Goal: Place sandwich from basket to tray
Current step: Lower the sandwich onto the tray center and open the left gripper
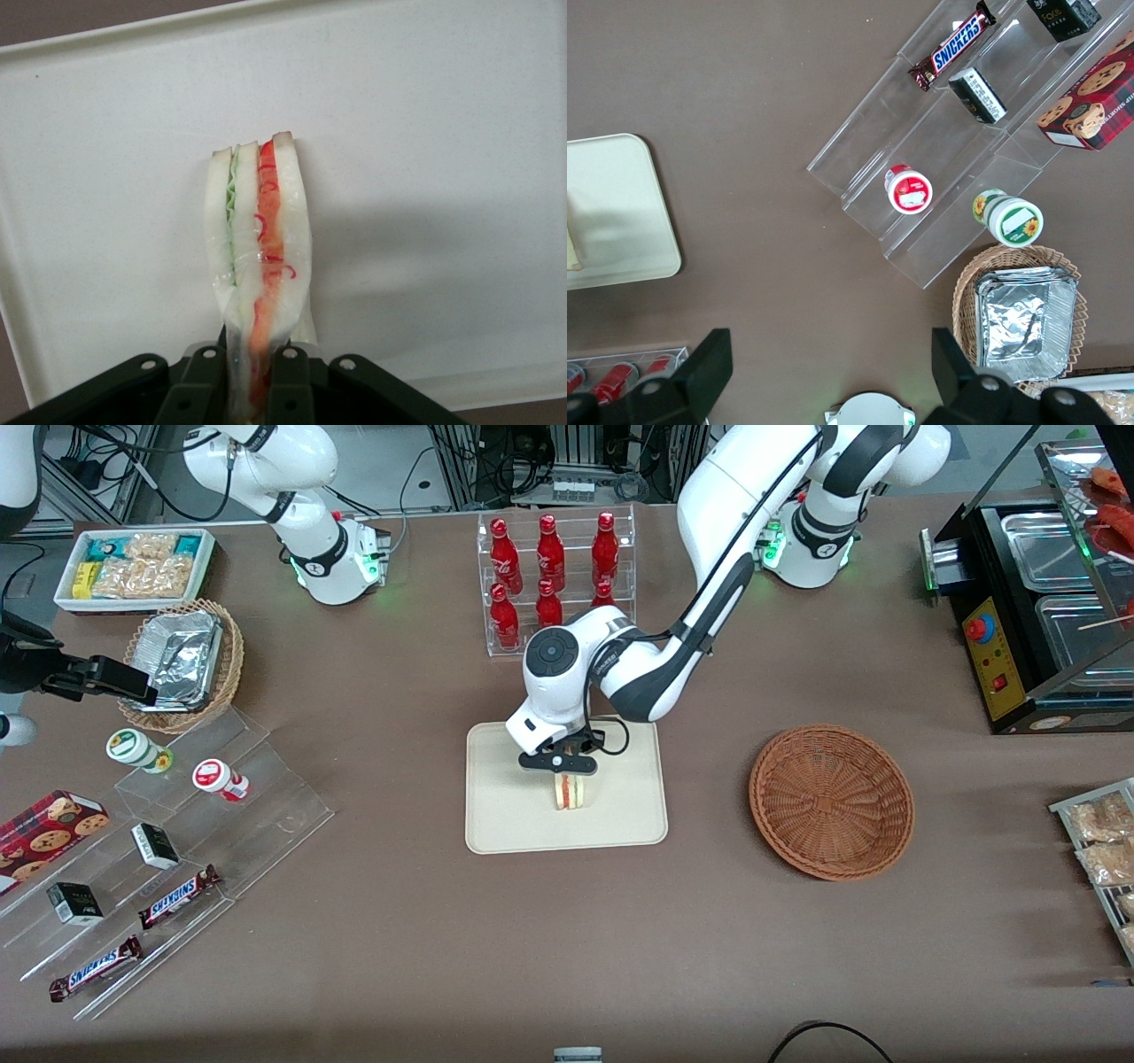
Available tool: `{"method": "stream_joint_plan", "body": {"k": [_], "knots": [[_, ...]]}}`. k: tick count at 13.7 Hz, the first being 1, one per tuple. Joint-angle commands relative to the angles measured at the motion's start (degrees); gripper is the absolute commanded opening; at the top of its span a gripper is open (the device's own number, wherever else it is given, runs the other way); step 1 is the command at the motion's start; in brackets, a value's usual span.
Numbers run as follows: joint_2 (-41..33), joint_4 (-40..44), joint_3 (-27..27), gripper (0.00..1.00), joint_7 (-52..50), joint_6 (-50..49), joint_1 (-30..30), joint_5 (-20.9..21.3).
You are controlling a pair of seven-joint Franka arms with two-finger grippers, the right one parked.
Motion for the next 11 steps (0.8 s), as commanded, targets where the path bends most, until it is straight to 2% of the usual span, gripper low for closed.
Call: {"method": "stream_joint_plan", "body": {"k": [1,2,3,6,11], "knots": [[0.86,1.05,0.40,0.44,-0.77,0.60,-0.57,0.59],[0.86,1.14,0.40,0.73,-0.77,0.60,-0.48,0.59],[0.77,1.14,0.40,0.97,-0.77,0.52,-0.39,0.59],[-0.19,1.49,0.49,0.99,-1.99,0.43,0.22,0.15],[-6.69,1.49,0.84,0.99,-16.22,-0.27,2.50,0.32]]}}
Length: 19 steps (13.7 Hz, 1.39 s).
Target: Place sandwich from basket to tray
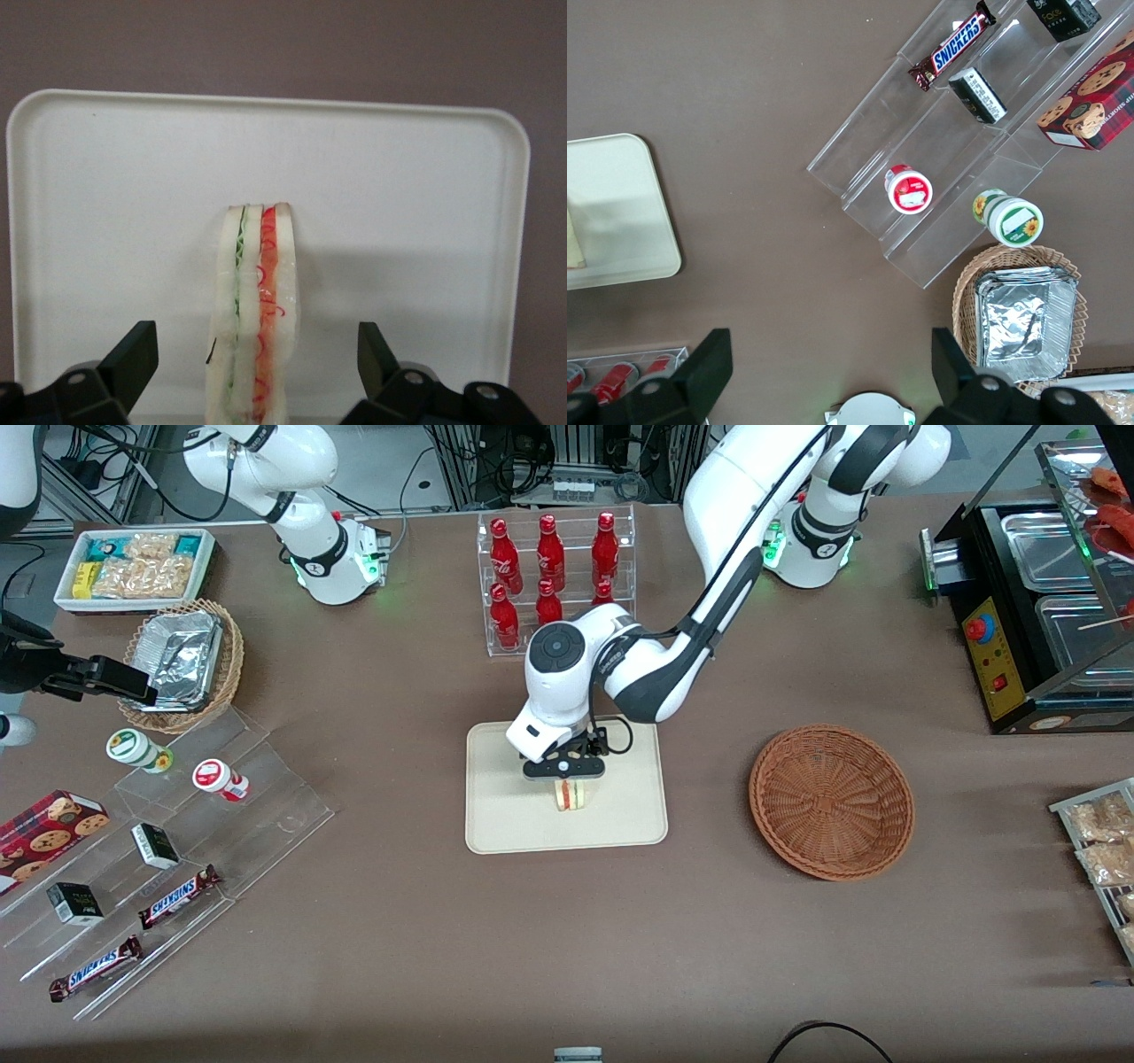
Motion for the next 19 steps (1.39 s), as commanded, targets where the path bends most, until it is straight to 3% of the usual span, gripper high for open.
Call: {"method": "stream_joint_plan", "body": {"k": [1,7,9,13,19], "knots": [[-6.06,-1.57,0.08,0.99,-5.61,-2.71,1.71,0.69],[-18.46,-1.66,0.34,0.99,-3.60,-18.70,8.38,0.08],[-22.50,-2.19,0.25,0.99,-0.54,-23.89,12.33,-1.93],[-29.09,-3.68,0.34,0.99,14.56,-32.77,20.77,-5.20],[-41.66,-16.50,0.43,0.99,35.56,-32.79,33.86,-8.62]]}}
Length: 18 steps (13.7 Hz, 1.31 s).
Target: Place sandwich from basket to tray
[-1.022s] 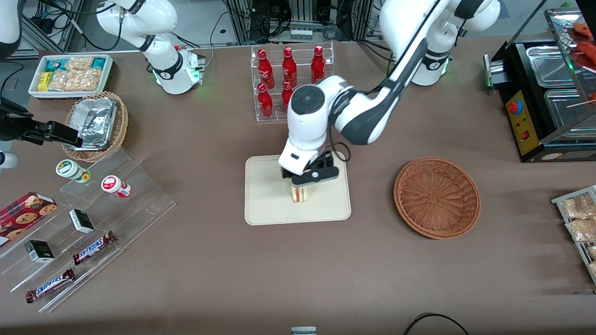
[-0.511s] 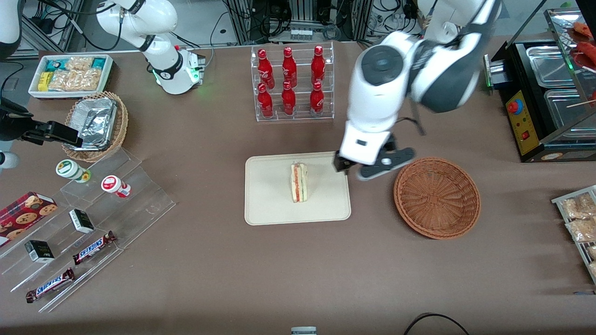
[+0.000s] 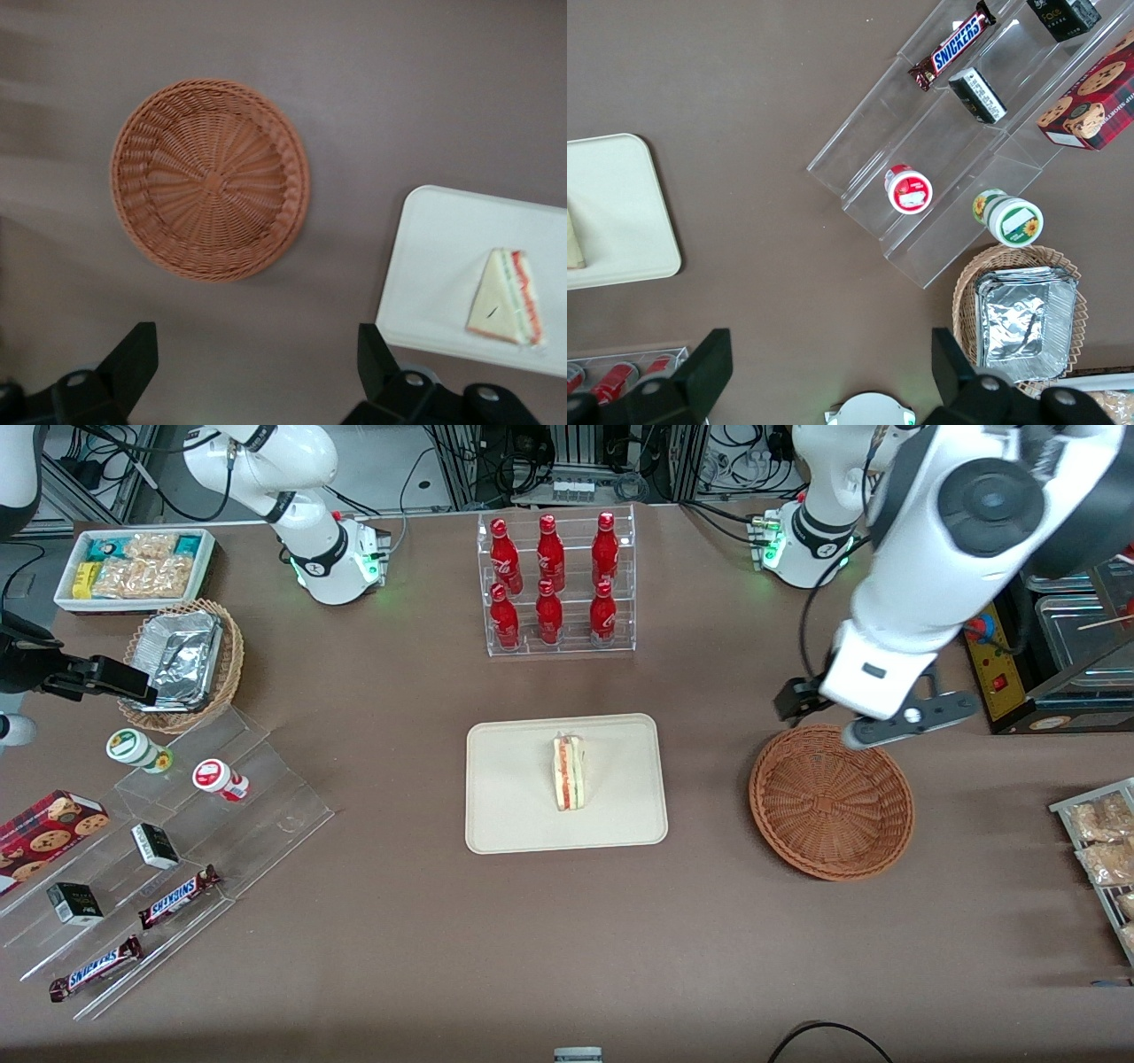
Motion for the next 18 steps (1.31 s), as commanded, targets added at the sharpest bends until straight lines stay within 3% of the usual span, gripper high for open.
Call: {"method": "stream_joint_plan", "body": {"k": [1,5,8,14,18], "knots": [[-7.71,-8.48,-0.55,0.99,10.19,0.68,7.14,-3.14],[-10.10,-10.44,-0.29,0.99,20.93,-0.54,11.64,-3.24],[-9.75,-9.30,0.94,0.99,23.49,-0.29,12.87,-3.15],[-0.09,4.05,0.85,0.99,23.68,-0.73,9.81,-1.58],[1.94,6.88,1.03,0.99,23.32,-1.52,8.30,0.81]]}}
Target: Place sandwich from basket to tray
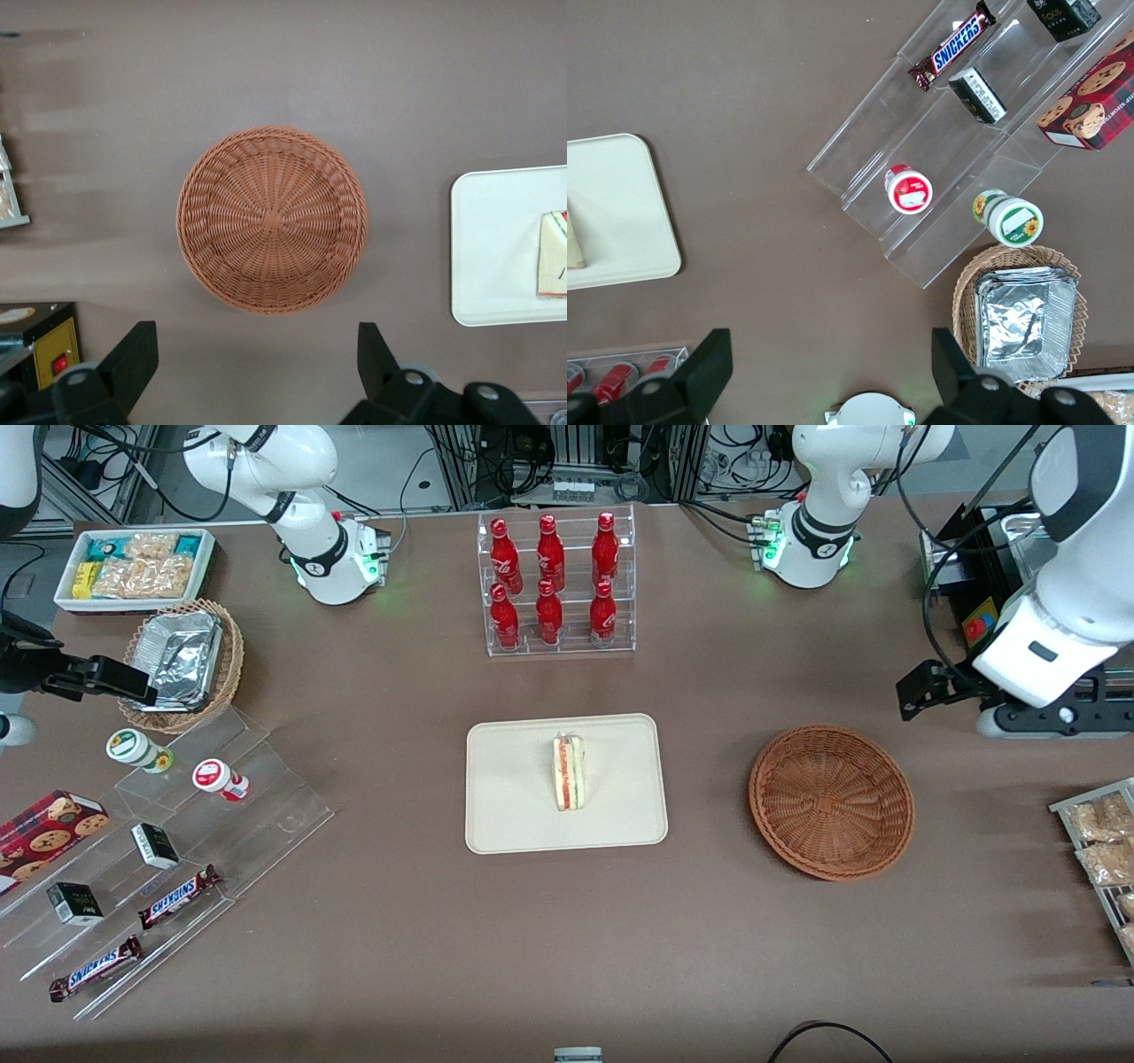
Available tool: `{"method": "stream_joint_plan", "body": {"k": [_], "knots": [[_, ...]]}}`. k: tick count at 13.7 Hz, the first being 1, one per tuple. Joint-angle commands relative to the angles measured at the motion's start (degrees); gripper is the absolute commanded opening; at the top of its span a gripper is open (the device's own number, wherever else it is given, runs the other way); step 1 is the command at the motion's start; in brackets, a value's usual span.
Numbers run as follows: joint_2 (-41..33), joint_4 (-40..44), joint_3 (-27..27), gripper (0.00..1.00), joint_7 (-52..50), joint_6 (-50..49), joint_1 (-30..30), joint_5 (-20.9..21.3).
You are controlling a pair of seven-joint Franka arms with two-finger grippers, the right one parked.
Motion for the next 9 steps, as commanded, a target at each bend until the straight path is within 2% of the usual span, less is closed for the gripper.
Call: {"method": "stream_joint_plan", "body": {"k": [1,5,9], "knots": [[1.40,3.12,0.25,0.99,0.41,-1.51,-0.35,0.89],[0.87,2.94,0.33,0.99,0.76,-4.32,0.26,-0.08],[-0.45,2.33,2.70,0.99,0.76,-5.82,0.26,-0.34]]}}
